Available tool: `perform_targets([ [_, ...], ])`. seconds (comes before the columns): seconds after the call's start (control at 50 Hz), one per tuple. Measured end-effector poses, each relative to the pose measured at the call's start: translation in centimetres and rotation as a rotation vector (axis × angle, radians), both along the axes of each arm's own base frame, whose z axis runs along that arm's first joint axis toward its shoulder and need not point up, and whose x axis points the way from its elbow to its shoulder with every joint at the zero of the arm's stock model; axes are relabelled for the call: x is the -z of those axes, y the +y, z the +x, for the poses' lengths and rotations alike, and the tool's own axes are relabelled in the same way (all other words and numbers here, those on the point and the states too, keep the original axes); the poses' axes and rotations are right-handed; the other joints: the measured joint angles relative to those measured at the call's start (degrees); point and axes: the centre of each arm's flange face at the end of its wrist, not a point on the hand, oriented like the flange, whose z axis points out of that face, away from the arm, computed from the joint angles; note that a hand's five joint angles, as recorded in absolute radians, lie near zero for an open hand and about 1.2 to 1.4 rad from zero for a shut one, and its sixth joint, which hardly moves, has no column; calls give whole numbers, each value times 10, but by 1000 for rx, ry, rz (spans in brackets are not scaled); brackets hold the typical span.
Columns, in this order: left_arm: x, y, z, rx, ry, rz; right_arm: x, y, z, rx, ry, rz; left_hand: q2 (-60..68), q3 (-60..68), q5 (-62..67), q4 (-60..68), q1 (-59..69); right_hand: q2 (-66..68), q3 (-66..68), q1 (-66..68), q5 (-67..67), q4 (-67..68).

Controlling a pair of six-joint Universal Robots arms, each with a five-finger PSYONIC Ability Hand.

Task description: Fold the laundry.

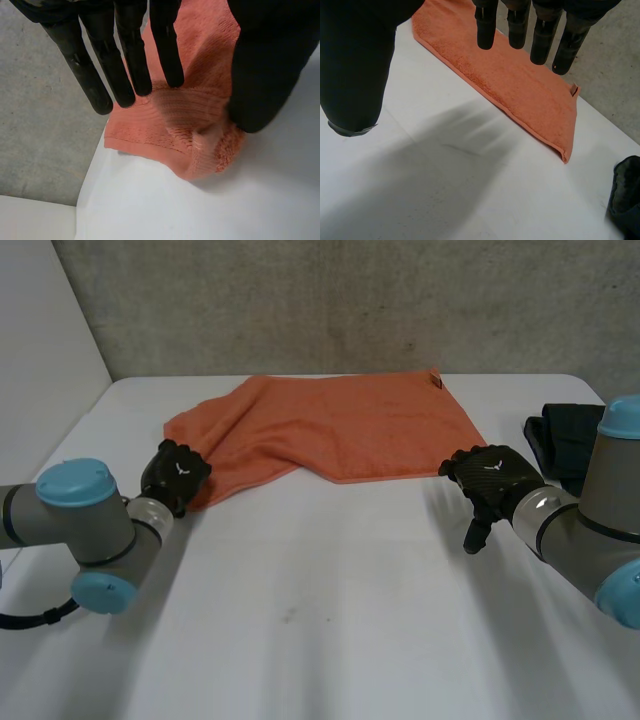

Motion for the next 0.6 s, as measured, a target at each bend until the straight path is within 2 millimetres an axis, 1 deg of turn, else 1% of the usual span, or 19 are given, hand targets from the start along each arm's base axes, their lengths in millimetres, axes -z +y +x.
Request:
perform_targets([
  [0.04, 1, -4, 1, -5, 2, -10, 0, 0, 0, 0, 0, 0, 52, 57, 56, 57, 59, 0, 0, 0, 0, 0],
  [0.06, 1, -7, 2, -8, 4, -17, 1, 0, 0, 0, 0, 1, 176, 180, 180, 182, 188, 0, 0, 0, 0, 0],
  [0.12, 0, -10, 3, -12, 7, -28, 1, 0, 0, 0, 1, 3, 210, 214, 214, 216, 219, 0, 0, 0, 0, 0],
  [0.14, -2, -12, 3, -15, 12, -38, 1, 0, 0, 0, 1, 3, 253, 256, 240, 260, 225, 0, 0, 0, 0, 0],
  [0.18, -9, -12, 3, -18, 19, -55, 1, -1, 0, 1, 1, 3, 256, 260, 240, 264, 225, 0, 0, 0, 0, 0],
  [0.26, -40, -10, 0, -23, 55, -113, 1, -1, 0, 3, 0, 0, 257, 260, 241, 265, 225, 0, 0, 0, 0, 0],
  [0.3, -65, -5, -3, -26, 100, -151, 0, -2, 0, 4, -1, -1, 257, 260, 240, 265, 225, 0, 0, 0, 0, 0],
  [0.32, -65, -5, -3, -26, 100, -151, 0, -2, 0, 4, -1, -1, 257, 260, 240, 265, 225, 0, 0, 0, 0, 0],
  [0.34, -90, 3, -6, -26, 159, -181, -1, -3, 0, 8, -10, 0, 257, 260, 241, 265, 225, 0, 0, 0, 0, 0],
  [0.38, -117, 14, -9, -18, 234, -207, 0, -3, 1, 16, -27, 9, 257, 261, 240, 265, 225, 0, 0, 0, 0, 0],
  [0.4, -123, 16, -9, -15, 254, -212, 0, -3, 1, 19, -33, 13, 257, 261, 241, 265, 225, 0, 0, 0, 0, 0],
  [0.42, -140, 24, -11, -7, 305, -223, 0, -4, 1, 27, -52, 24, 257, 261, 240, 265, 225, 0, 0, 0, 0, 0],
  [0.44, -147, 27, -11, -3, 324, -226, 1, -4, 1, 32, -64, 30, 258, 261, 241, 265, 225, 0, 0, 0, 0, 0],
  [0.46, -162, 35, -12, 7, 371, -232, 1, -4, 1, 37, -75, 36, 258, 262, 240, 265, 225, 0, 0, 0, 0, 0],
  [0.5, -183, 48, -12, 21, 430, -237, 2, -4, 3, 63, -146, 73, 258, 262, 240, 265, 225, 0, 0, 0, 0, 0],
  [0.52, -190, 52, -12, 26, 448, -237, 2, -4, 3, 71, -171, 86, 258, 262, 240, 265, 225, 0, 0, 0, 0, 0],
  [0.54, -203, 61, -11, 35, 482, -237, 2, -4, 5, 84, -220, 111, 258, 262, 240, 265, 225, 0, 0, 0, 0, 0],
  [0.58, -203, 61, -11, 35, 482, -237, 2, -4, 5, 84, -220, 111, 258, 262, 240, 265, 225, 0, 0, 0, 0, 0],
  [0.6, -210, 66, -10, 40, 497, -236, 2, -4, 6, 91, -251, 127, 258, 262, 240, 265, 225, 0, 0, 0, 0, 0],
])
